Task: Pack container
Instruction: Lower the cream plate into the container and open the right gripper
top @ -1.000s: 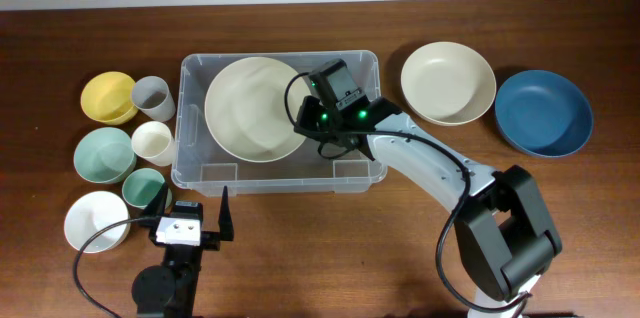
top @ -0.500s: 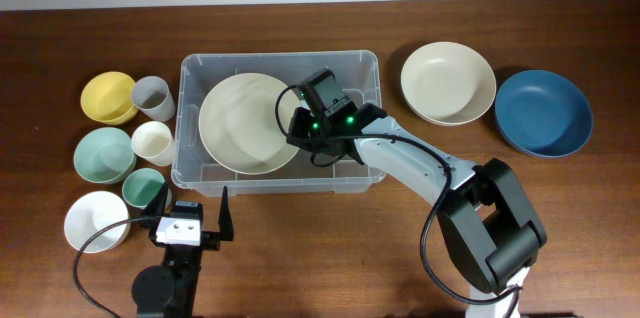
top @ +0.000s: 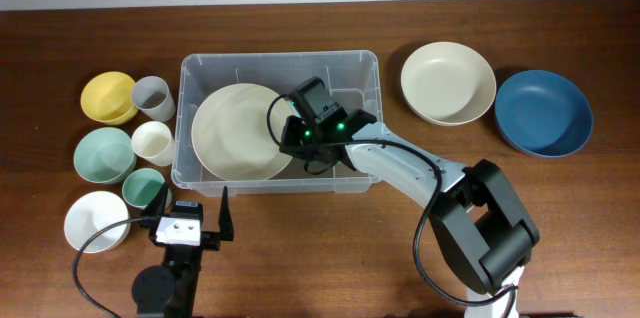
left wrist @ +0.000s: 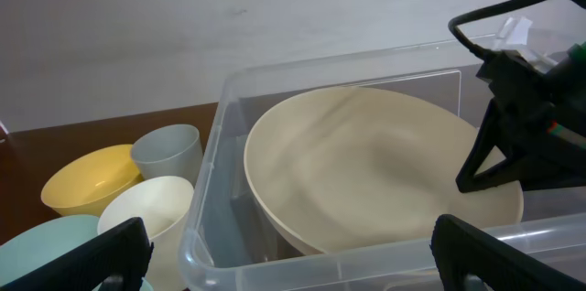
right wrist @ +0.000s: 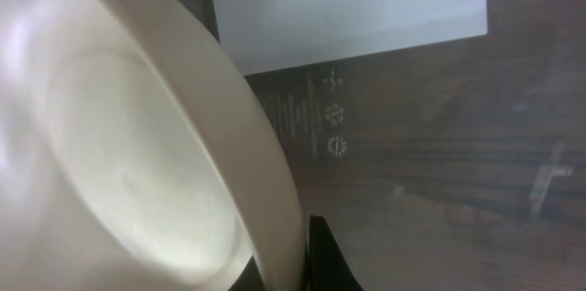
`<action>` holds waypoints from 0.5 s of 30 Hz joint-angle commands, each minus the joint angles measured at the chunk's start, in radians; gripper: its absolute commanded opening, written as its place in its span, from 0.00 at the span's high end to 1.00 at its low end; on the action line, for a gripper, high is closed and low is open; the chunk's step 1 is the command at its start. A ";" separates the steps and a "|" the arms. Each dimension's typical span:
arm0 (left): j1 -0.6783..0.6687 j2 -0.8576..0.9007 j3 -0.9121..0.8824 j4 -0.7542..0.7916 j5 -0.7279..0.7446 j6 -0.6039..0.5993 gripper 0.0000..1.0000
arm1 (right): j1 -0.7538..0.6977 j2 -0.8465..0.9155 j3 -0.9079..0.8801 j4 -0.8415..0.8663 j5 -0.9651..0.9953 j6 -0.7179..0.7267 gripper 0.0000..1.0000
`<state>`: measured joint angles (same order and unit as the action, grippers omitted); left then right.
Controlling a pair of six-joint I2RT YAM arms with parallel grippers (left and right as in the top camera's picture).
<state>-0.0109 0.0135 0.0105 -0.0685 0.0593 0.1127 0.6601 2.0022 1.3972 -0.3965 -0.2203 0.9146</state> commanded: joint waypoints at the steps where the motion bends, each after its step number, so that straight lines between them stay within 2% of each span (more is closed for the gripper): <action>1: 0.005 -0.008 -0.002 -0.008 -0.004 0.013 0.00 | 0.006 0.007 0.026 0.000 -0.012 0.003 0.95; 3: 0.005 -0.008 -0.002 -0.008 -0.004 0.013 0.00 | 0.007 0.007 0.026 0.000 -0.013 0.003 0.94; 7: 0.005 -0.008 -0.002 -0.008 -0.004 0.013 0.00 | 0.008 0.007 0.026 -0.006 -0.021 0.003 0.83; 15: 0.005 -0.008 -0.002 -0.008 -0.004 0.013 0.00 | 0.008 0.007 0.026 -0.008 -0.035 -0.002 0.53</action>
<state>-0.0109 0.0135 0.0105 -0.0685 0.0593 0.1127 0.6601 2.0041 1.3972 -0.4068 -0.2390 0.9173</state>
